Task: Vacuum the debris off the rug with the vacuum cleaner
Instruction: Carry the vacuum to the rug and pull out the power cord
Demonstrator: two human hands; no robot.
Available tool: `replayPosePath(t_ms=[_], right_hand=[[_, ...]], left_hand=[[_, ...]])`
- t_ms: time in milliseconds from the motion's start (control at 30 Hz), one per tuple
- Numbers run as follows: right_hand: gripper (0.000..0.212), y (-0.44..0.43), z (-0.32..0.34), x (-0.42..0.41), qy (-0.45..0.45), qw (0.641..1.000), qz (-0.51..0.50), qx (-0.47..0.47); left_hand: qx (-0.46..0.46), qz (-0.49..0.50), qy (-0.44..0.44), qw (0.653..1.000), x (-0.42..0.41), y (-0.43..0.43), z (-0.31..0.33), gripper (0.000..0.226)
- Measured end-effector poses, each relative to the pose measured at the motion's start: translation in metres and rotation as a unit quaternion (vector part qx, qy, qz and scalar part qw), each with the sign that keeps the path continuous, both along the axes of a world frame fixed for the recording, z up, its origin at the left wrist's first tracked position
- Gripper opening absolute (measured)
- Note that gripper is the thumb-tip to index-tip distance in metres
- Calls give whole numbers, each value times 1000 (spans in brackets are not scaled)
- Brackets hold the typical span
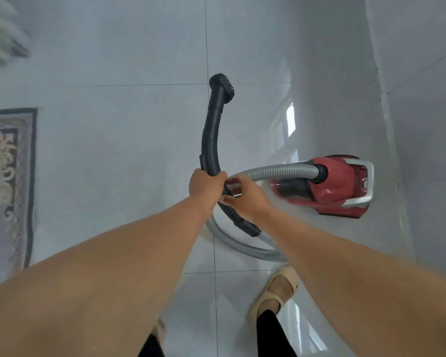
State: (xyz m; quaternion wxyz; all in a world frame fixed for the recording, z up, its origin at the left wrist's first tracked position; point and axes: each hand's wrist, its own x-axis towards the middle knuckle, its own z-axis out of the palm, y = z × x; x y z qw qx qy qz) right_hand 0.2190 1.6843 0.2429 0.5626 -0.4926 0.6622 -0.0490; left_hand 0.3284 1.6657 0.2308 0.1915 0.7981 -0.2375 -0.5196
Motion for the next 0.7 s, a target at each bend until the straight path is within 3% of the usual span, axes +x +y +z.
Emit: replayPosePath(t_ms=[133, 233, 333, 433, 533, 700], right_hand=[[32, 4, 8, 88, 19, 992, 125, 29], [28, 14, 11, 171, 78, 952, 289, 64], [34, 25, 14, 251, 99, 912, 388, 91], [43, 29, 22, 303, 95, 901, 407, 117], [44, 36, 29, 366, 113, 898, 414, 99], [58, 53, 31, 449, 106, 947, 304, 16]], left_hand=[[17, 147, -6, 989, 85, 19, 2, 38], [24, 245, -5, 969, 177, 35, 6, 44], [17, 309, -2, 951, 269, 52, 15, 41], [-13, 335, 13, 942, 325, 62, 27, 35], [-37, 407, 34, 912, 389, 83, 35, 31], [-88, 522, 61, 846, 464, 96, 38, 46]])
